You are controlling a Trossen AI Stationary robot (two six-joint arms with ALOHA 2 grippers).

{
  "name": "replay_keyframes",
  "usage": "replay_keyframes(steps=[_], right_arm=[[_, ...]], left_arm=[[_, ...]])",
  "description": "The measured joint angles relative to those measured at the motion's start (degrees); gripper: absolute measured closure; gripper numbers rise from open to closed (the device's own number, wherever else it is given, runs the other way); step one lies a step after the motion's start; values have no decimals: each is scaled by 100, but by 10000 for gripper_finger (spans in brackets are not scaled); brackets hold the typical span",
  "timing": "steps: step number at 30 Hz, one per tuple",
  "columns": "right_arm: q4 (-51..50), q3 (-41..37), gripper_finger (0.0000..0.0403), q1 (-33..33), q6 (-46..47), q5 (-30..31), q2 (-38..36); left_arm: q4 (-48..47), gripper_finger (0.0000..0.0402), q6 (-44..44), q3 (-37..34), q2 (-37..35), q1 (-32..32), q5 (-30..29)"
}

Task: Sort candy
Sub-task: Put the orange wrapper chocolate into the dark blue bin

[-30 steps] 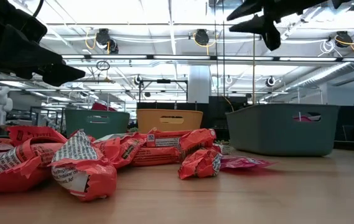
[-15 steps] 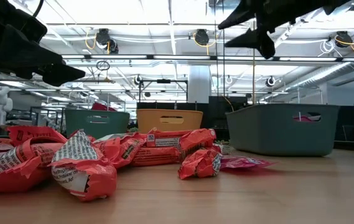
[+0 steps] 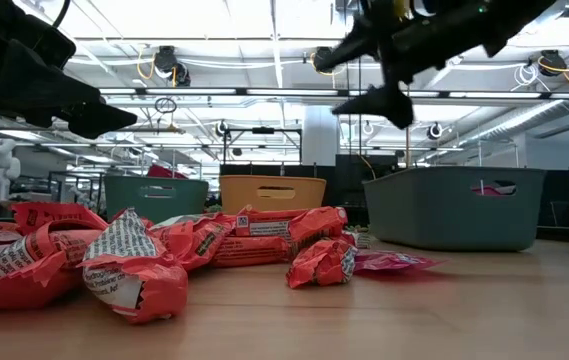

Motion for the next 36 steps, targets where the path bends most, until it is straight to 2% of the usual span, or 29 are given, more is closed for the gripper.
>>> replay_keyframes(steps=[3,6,10,14,17,20,29,36], right_arm=[[28,383,96,299,-846,172,398],[-636,1099,108,581,-1739,684,856],[-2269,2444,120,723,-1901,704,1530],[-4547,3891,133,834,-2125,680,2237],[-5650,4638,142,866,-2178,219,2679],[-5785,4799,153,958,-2374,-315,2848],[-5803,4692,197,1404,-3469,-356,3097],[-5476,4694,206,1468,-3541,-372,3598]], left_arm=[[0,6,0,0,0,0,0],[2,6,0,0,0,-2,0],[2,6,-2,0,0,-2,0],[0,6,-2,0,0,0,0],[1,6,-2,-1,-1,-1,0],[0,6,-1,0,-1,-2,0],[0,6,-1,0,-1,0,0],[-1,6,-1,0,0,-1,0]])
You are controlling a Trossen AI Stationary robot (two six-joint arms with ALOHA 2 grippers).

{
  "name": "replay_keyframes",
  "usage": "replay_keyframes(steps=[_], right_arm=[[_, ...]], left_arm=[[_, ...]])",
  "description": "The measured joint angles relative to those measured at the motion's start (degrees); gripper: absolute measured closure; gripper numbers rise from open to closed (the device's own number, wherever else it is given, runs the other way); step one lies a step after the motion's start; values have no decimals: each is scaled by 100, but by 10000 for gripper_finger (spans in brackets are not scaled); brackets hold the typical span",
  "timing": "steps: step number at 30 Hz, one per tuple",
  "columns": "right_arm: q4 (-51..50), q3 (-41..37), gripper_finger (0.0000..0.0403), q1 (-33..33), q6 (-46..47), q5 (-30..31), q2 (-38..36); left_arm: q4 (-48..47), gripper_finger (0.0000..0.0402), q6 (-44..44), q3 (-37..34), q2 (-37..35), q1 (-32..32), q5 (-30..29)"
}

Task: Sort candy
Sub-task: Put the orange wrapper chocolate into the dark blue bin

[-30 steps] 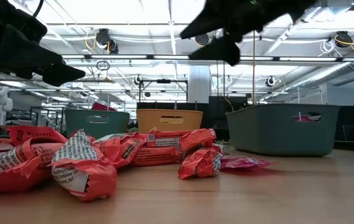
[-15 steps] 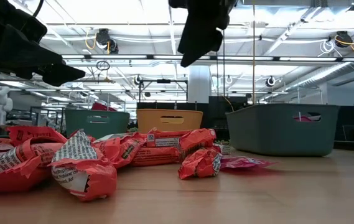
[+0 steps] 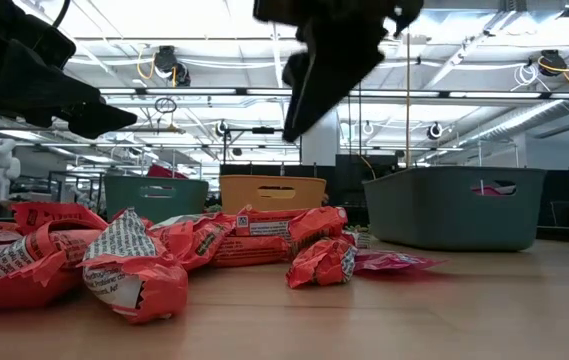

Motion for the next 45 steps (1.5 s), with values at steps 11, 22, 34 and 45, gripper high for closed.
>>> replay_keyframes(steps=[11,22,34,45], right_arm=[[269,-2,206,29,-160,30,656],[393,-2,206,27,-151,25,872],[388,-2,281,27,-97,26,991],[-147,561,337,27,-95,16,920]], left_arm=[[0,6,0,-1,0,-1,0],[-32,6,-1,-2,-2,-1,2],[-56,6,-1,0,0,-1,2],[-67,6,-1,0,0,1,2]])
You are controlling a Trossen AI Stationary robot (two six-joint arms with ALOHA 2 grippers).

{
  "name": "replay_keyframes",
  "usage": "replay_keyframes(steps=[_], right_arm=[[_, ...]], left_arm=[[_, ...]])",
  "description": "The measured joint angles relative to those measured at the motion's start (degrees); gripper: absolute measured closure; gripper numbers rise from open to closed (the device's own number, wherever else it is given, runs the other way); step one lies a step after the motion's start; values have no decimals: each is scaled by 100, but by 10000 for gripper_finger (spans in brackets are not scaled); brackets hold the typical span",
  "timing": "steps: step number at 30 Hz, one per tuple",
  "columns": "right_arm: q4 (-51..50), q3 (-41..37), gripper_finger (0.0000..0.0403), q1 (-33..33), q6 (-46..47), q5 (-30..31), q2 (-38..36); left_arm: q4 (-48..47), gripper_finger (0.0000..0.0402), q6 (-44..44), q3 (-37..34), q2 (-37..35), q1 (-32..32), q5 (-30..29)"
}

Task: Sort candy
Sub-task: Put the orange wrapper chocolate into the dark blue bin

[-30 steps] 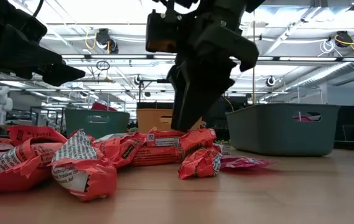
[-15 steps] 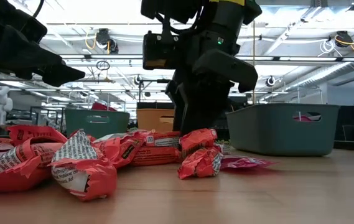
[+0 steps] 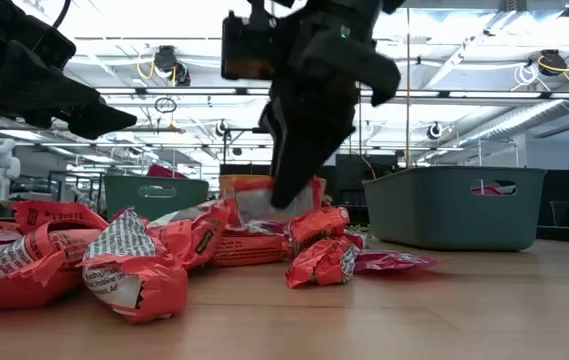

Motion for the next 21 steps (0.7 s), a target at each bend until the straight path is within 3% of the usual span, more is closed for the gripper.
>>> replay_keyframes(steps=[7,15,21], right_arm=[[-642,407,336,0,63,2,-4],[-1687,545,337,0,1037,25,-13],[-2034,543,338,66,1536,508,-172]], left_arm=[[-1,6,1,0,0,-2,0],[-3,6,0,0,0,-2,0],[-7,6,0,0,0,-2,0]])
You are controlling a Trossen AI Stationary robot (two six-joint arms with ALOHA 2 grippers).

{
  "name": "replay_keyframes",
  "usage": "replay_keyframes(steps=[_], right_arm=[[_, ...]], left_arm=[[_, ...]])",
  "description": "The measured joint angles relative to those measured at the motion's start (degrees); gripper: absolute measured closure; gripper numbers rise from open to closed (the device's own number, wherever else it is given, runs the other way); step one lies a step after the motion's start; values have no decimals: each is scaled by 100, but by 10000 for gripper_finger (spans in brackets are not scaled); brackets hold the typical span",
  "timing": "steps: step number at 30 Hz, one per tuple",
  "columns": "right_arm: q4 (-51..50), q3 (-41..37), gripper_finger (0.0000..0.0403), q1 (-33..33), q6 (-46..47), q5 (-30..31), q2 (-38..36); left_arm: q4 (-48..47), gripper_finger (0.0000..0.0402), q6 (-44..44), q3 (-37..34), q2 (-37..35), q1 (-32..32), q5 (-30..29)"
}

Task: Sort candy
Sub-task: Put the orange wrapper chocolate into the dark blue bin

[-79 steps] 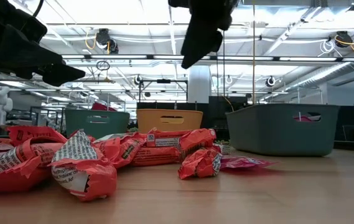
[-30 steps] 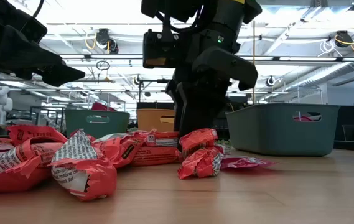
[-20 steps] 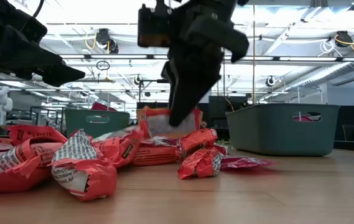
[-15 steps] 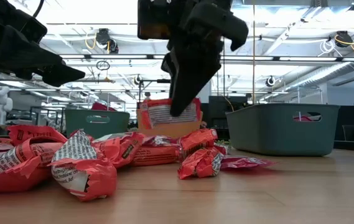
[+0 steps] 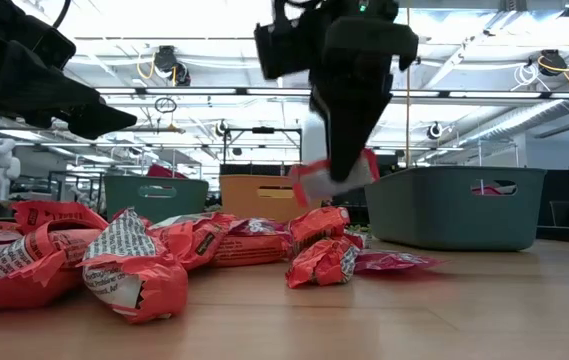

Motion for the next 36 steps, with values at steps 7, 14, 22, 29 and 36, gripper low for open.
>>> replay_keyframes(steps=[7,14,22,29,36], right_arm=[[-170,0,338,188,87,601,-689],[-26,-454,338,226,313,1104,-1538],[1506,-2837,338,167,1148,1318,-3052],[1860,-4186,338,-118,3070,2151,-4438],[1539,-4280,338,-546,4901,2363,-5025]], left_arm=[[7,6,1,0,0,0,0],[10,6,1,-1,0,1,0],[15,6,2,-2,-2,1,0],[17,6,2,0,-2,0,0],[22,6,1,0,-1,1,0]])
